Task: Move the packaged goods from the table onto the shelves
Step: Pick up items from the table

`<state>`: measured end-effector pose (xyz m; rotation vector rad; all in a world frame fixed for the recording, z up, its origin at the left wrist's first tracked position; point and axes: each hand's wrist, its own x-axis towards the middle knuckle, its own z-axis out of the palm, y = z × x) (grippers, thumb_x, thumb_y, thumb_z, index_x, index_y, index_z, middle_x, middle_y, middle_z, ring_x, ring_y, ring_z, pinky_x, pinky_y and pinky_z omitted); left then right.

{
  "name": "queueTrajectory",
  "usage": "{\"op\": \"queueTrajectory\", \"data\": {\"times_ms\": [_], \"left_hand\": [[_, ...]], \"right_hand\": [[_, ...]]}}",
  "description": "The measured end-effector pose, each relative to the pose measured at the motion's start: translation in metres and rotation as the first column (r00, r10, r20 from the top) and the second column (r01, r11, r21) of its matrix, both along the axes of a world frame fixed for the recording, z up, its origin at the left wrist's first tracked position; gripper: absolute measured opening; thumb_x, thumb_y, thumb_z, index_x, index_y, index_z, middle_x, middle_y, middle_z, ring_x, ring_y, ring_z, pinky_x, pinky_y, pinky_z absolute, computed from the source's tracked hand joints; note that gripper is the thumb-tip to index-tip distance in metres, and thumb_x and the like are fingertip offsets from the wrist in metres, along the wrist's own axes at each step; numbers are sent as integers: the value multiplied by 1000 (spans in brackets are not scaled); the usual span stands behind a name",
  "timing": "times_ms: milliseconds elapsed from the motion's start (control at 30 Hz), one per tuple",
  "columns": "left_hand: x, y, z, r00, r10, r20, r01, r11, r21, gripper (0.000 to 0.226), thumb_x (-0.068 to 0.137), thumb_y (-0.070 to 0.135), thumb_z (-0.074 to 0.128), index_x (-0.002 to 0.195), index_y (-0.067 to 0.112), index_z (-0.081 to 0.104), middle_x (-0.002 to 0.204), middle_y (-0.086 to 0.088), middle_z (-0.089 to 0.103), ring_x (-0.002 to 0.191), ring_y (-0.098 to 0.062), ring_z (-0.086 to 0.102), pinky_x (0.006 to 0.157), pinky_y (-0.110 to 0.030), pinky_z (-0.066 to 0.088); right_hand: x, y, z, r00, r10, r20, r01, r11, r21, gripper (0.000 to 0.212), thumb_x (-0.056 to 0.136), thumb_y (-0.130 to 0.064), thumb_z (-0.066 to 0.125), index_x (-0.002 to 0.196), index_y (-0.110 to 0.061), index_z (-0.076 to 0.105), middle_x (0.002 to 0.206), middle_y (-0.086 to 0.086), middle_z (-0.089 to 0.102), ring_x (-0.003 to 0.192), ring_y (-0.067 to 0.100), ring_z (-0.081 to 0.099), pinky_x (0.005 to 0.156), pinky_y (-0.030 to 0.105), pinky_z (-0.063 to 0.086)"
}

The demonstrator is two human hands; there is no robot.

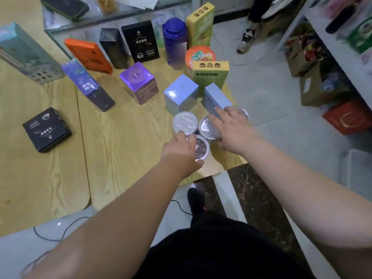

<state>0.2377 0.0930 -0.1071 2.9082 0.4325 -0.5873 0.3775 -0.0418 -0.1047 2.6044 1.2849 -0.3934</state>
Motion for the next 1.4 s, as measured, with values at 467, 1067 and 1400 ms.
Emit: {"op": "queueTrajectory", "data": {"times_ms": [467,1067,1400], "left_hand": [[-30,-1,-28,803,587,108,-381,643,-665,70,64,25,88,118,20,45,125,5,29,95,-9,51,80,-18,42],[-242,32,64,-237,823,-517,268,-456,-848,58,102,43,32,138,6,57,117,-17,69,109,-37,65,89,-52,53],[-357,-38,130,-748,635,-192,163,-104,-981,65,88,52,49,132,5,59,128,-24,65,118,-42,63,92,-59,55]], "right_hand": [[12,8,-18,950,205,-238,-114,931,347,71,57,-36,86,117,-25,49,126,-2,50,111,30,52,88,42,47],[-164,152,62,-202,96,-975,411,912,5,92,62,-50,71,140,-7,48,119,21,66,98,28,69,82,45,59],[-318,213,96,-368,52,-928,-151,982,115,100,71,-53,79,145,2,39,141,35,48,127,52,51,92,59,52]]}}
